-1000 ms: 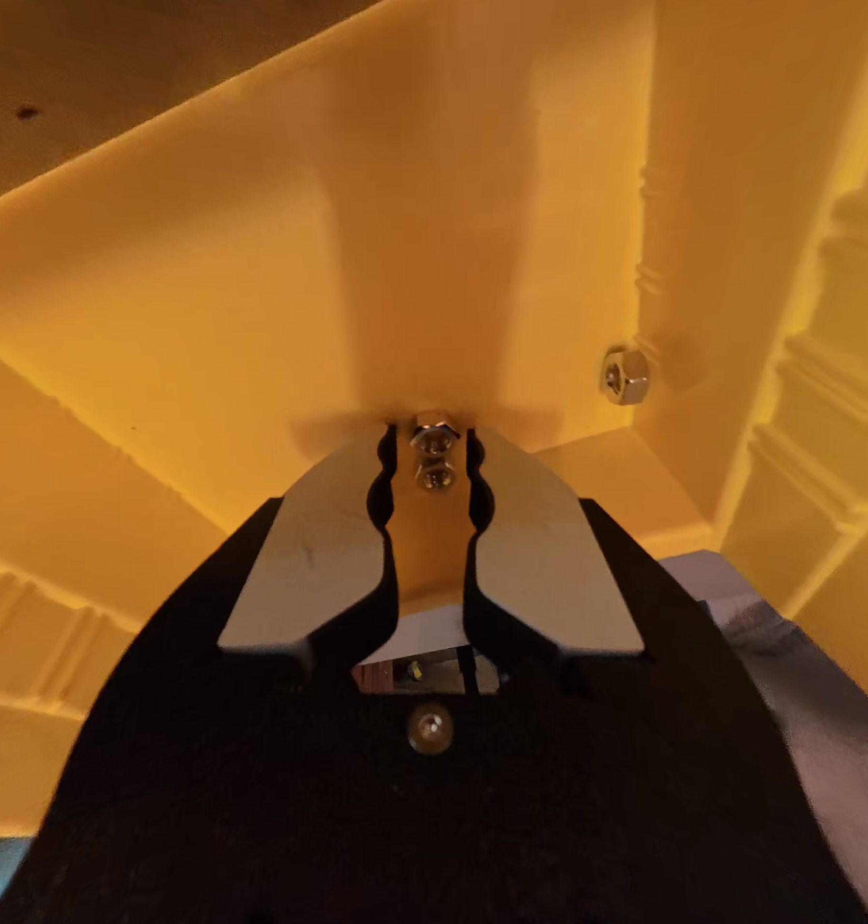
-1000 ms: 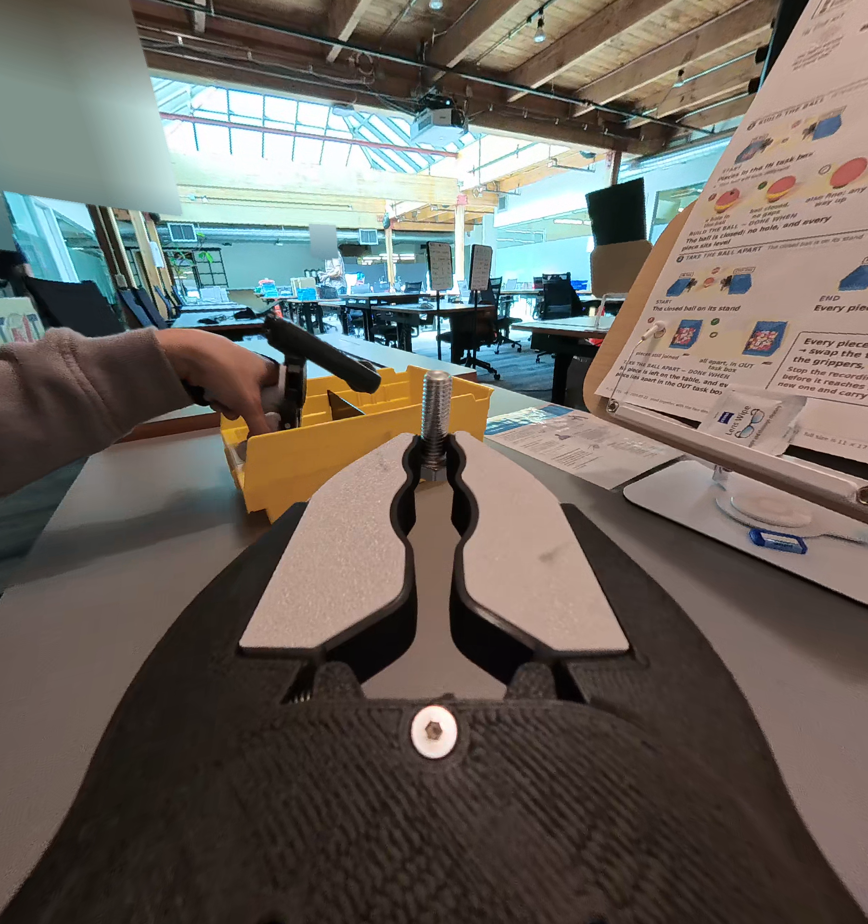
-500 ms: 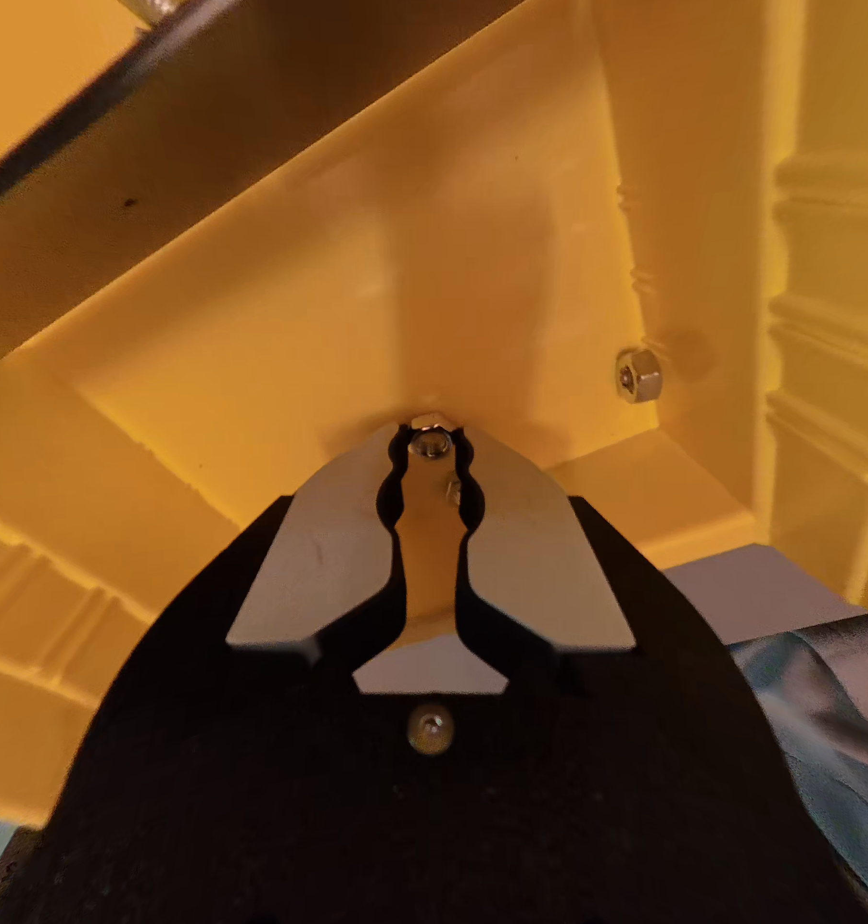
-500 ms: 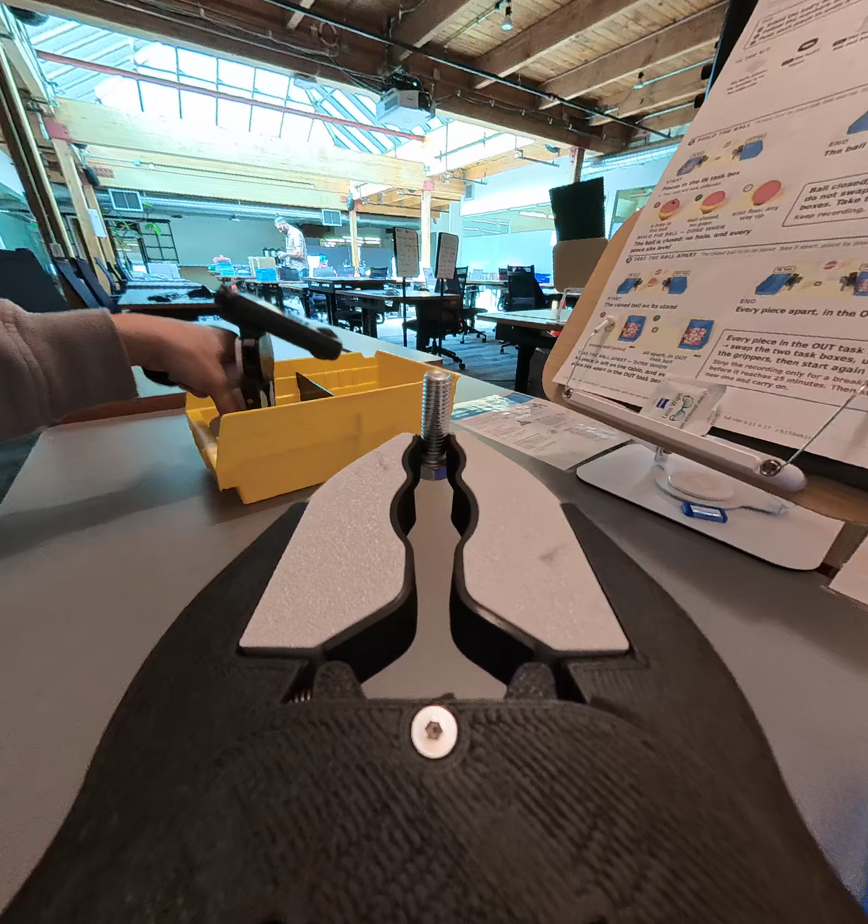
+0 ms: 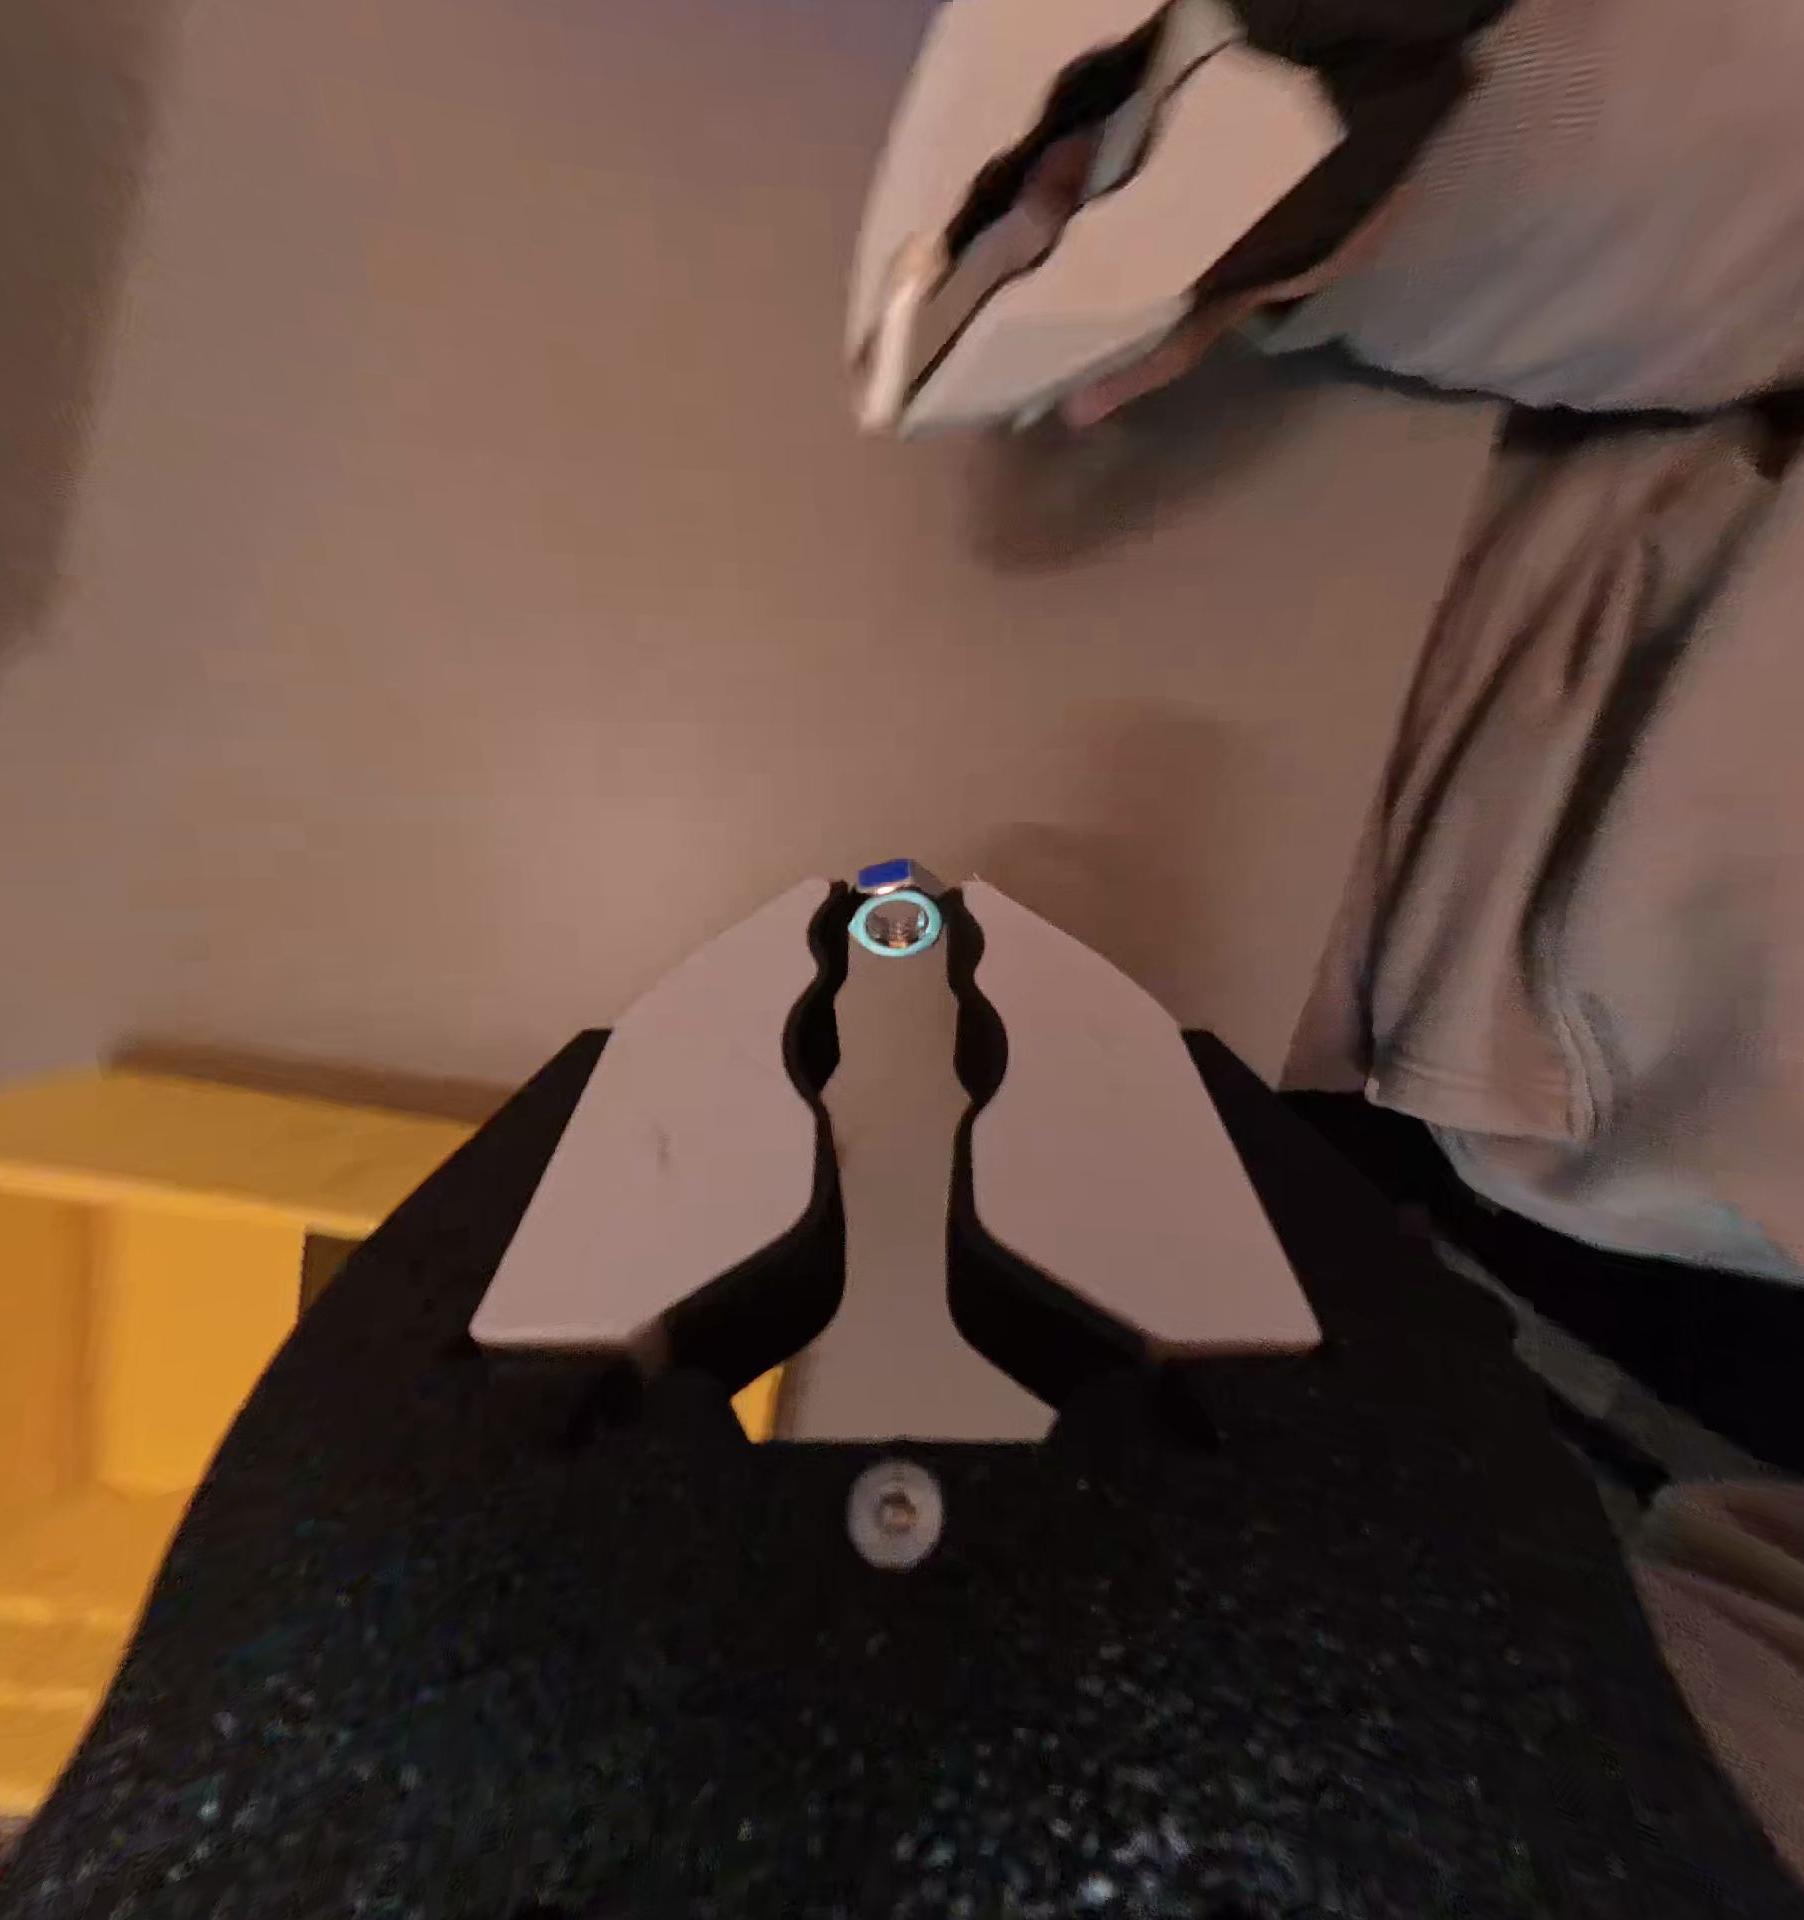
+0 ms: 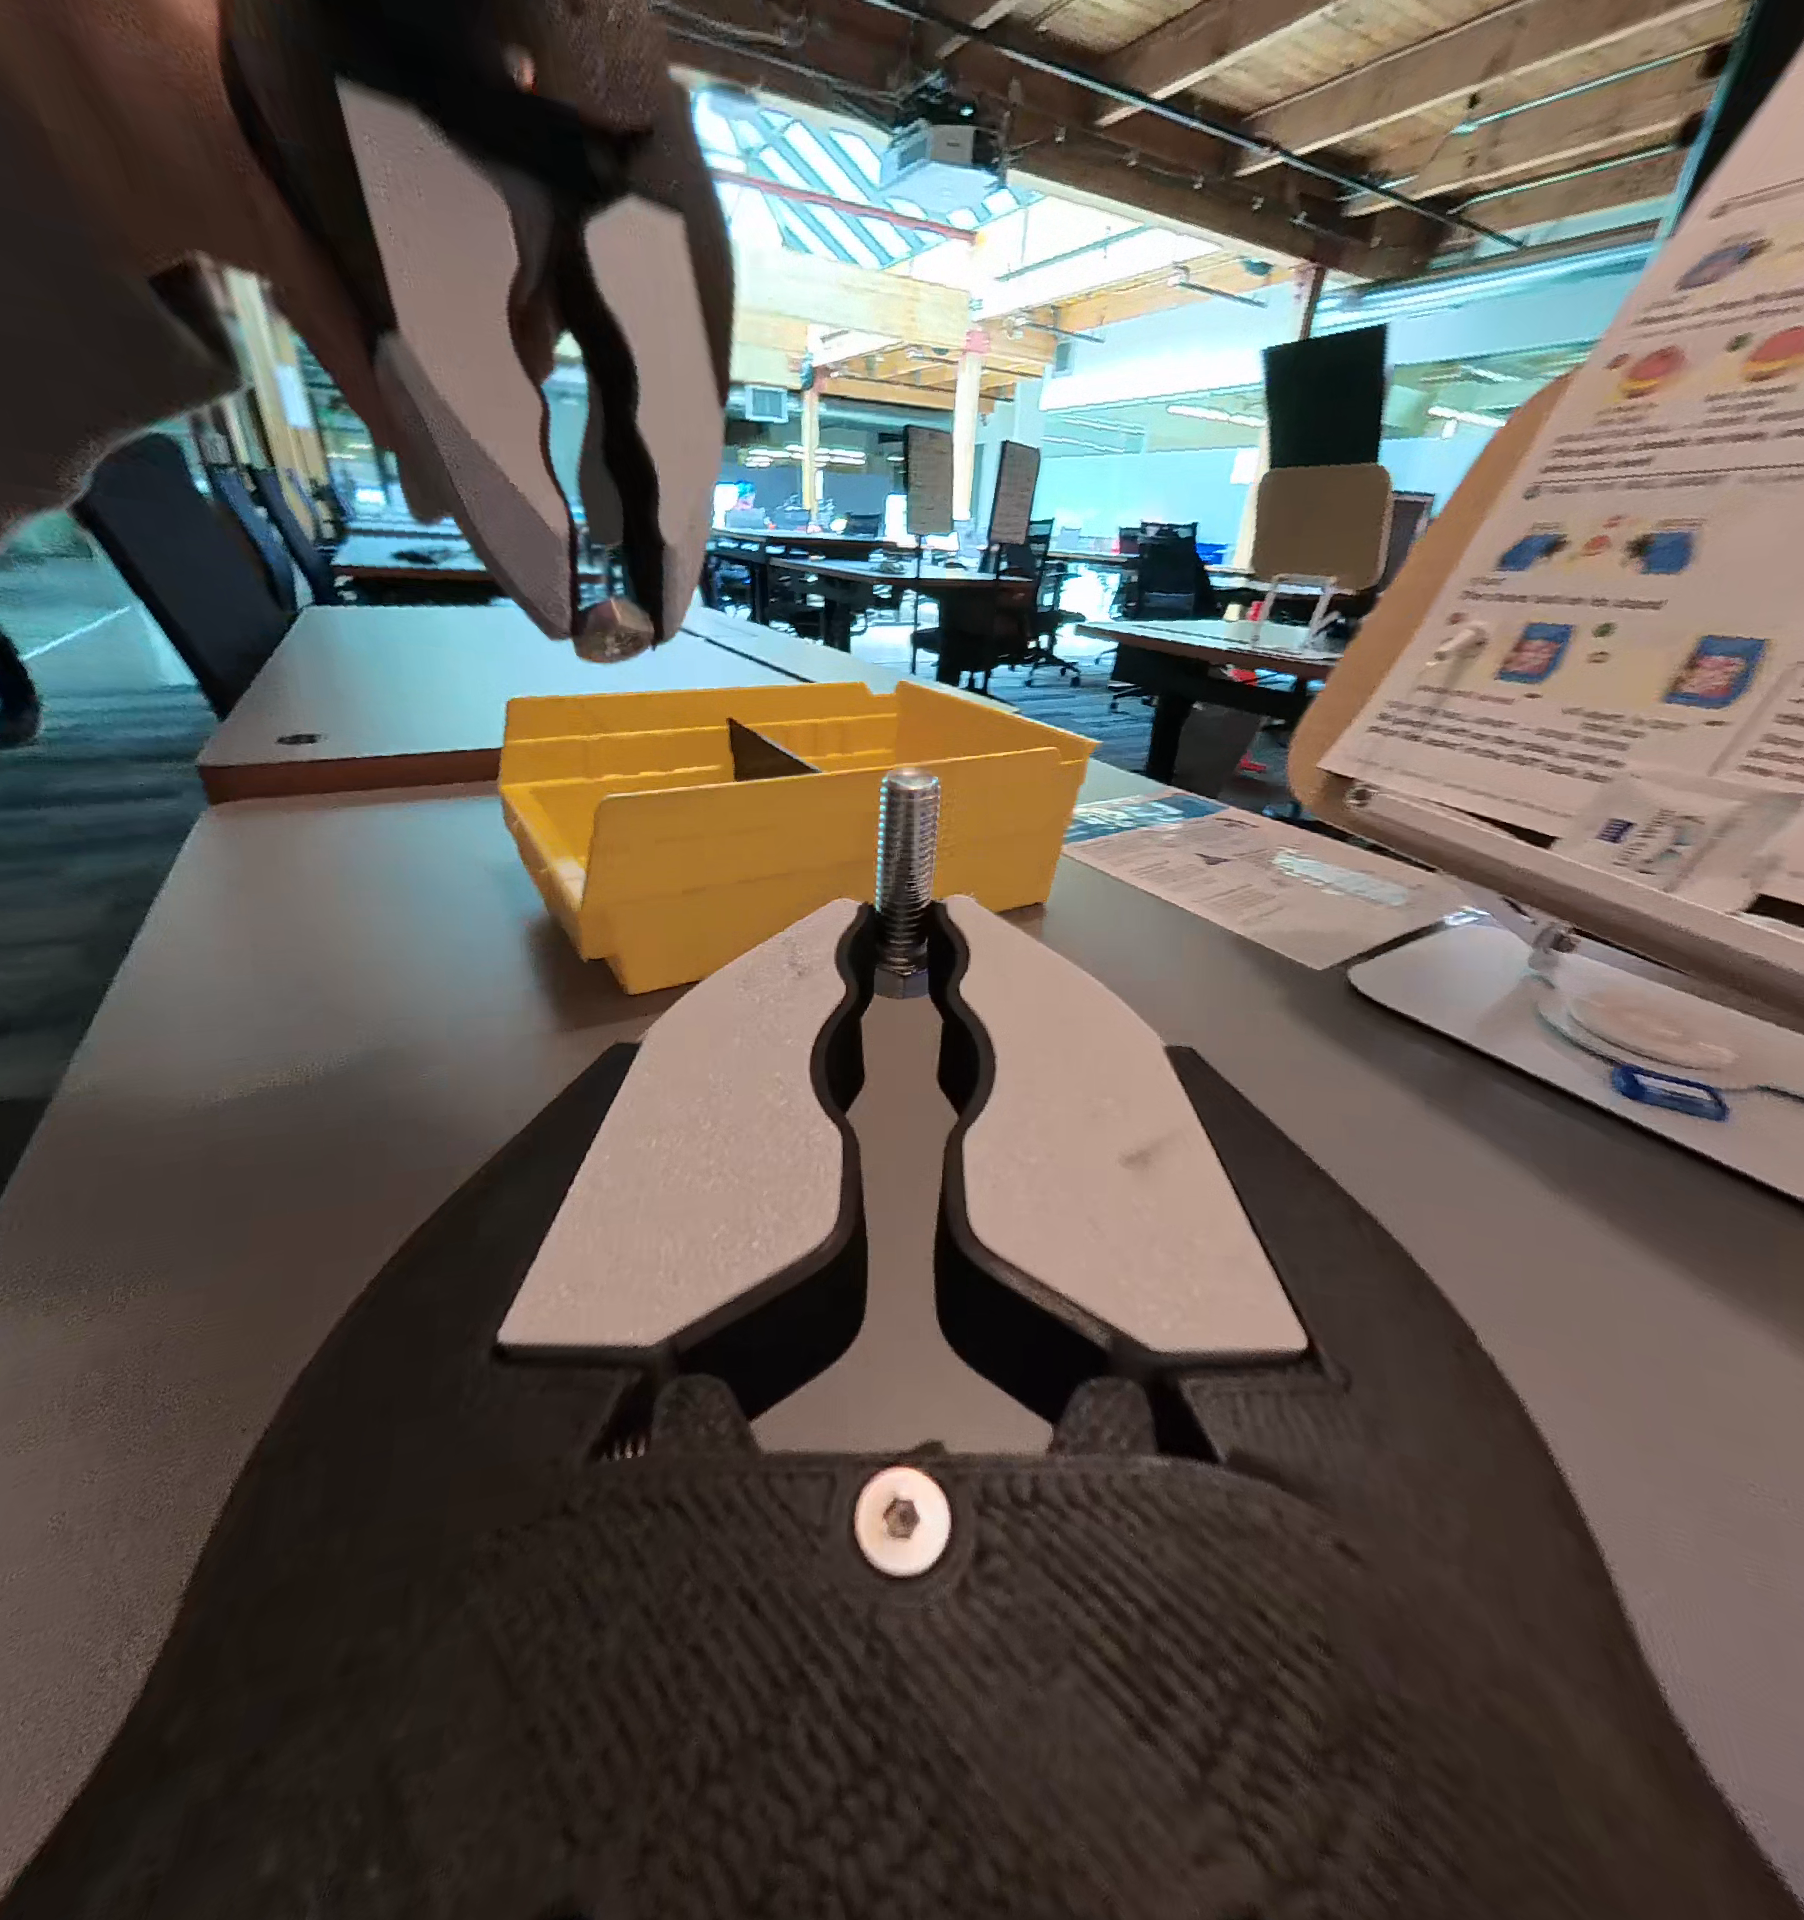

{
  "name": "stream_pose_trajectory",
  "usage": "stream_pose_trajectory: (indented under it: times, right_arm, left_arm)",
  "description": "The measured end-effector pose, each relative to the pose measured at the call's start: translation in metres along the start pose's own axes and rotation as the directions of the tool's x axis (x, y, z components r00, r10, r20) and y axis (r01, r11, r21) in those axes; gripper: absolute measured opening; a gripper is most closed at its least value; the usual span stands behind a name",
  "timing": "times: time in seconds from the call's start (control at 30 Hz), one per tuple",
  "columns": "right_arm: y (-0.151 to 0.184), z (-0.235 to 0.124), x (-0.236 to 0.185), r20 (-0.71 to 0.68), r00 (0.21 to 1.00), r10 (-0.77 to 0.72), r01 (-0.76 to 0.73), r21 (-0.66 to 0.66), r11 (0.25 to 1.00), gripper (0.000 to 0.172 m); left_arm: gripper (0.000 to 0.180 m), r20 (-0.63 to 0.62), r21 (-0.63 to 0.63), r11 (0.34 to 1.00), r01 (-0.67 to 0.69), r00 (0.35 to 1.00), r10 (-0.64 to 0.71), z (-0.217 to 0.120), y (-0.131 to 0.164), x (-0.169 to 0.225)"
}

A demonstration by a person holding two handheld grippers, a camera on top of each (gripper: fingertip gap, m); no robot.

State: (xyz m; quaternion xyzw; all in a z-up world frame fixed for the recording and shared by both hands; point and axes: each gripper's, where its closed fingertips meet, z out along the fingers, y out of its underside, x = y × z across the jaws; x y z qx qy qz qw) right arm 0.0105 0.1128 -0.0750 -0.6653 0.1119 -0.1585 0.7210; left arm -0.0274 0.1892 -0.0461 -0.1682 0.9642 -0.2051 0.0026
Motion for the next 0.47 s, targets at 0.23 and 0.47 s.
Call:
stream_pose_trajectory:
  times: [0.23,0.47]
  right_arm:
    - [0.008,0.005,-0.037,0.221,0.975,0.023,-0.019,-0.019,1.000,0.009]
    - [0.008,0.001,-0.035,0.229,0.973,0.021,-0.017,-0.021,1.000,0.009]
  left_arm:
    - [0.017,-0.090,0.057,0.977,-0.207,0.973,0.212,0.011,-0.043,0.023]
    - [0.017,-0.040,-0.115,0.934,-0.337,0.942,0.335,0.025,-0.053,0.017]
